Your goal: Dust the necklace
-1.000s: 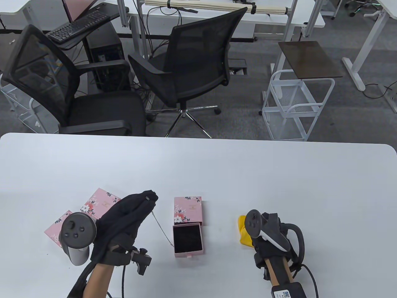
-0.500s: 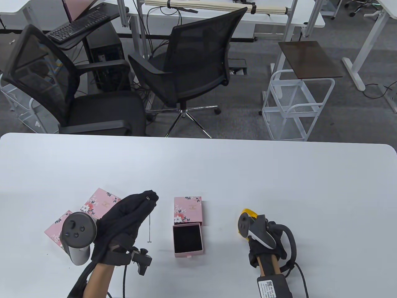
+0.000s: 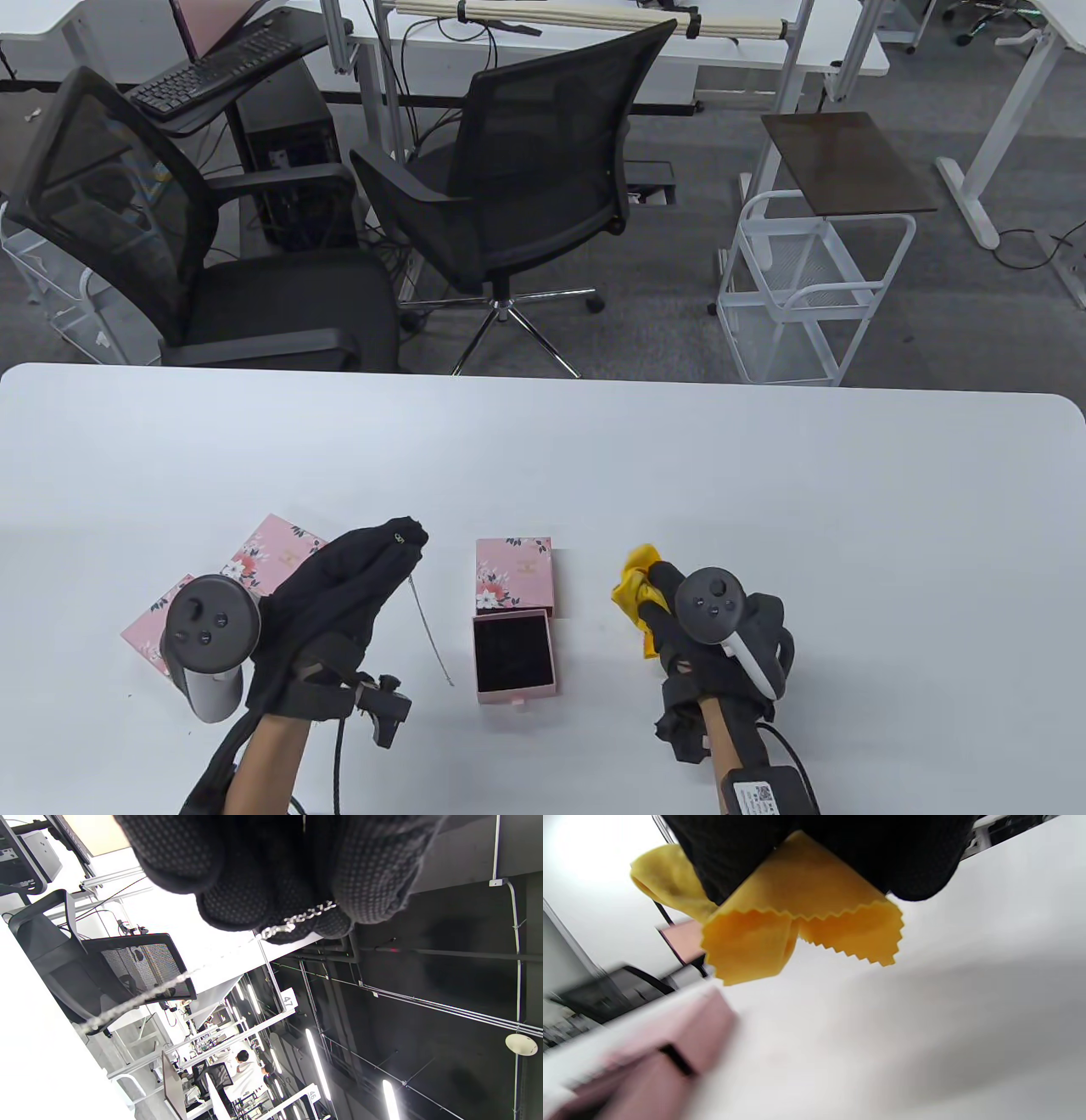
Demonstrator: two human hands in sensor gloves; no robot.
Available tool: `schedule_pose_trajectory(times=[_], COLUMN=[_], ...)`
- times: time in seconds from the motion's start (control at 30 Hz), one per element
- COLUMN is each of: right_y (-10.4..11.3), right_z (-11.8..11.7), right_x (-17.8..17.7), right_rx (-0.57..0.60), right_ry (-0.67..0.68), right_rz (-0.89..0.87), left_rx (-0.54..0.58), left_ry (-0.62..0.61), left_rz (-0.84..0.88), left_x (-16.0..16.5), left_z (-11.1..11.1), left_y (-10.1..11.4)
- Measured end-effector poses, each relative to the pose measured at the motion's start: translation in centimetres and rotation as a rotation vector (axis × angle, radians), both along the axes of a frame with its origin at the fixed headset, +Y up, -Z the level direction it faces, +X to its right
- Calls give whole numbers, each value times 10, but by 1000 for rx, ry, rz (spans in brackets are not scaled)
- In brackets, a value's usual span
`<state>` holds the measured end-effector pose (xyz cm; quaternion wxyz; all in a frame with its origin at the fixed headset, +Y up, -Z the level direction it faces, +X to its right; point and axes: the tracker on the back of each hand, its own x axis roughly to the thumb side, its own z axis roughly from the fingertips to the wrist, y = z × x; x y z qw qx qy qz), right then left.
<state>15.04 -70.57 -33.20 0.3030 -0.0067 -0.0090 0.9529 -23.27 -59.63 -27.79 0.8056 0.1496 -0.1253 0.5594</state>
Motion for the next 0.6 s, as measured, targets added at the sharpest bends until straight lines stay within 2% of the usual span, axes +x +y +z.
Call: schedule_pose_trajectory(times=[0.2,0.3,0.5,0.6], right_y=[27,40,75,86], right_z=[9,16,30,36], right_x=[-47,-75,-123,-138], right_rx=[98,136,241,281], right_ry=[179,289,477,500], right_rz=[-333,-428,-499,-469], left_rx=[-16,-22,-30,-35], left_ry=[-1,-3,4,6], left_rz=[0,2,-9,4], left_x=[-1,-1,-1,-1], left_z=[-1,-2,-3,-4], left_y=[-1,-1,-3,-4])
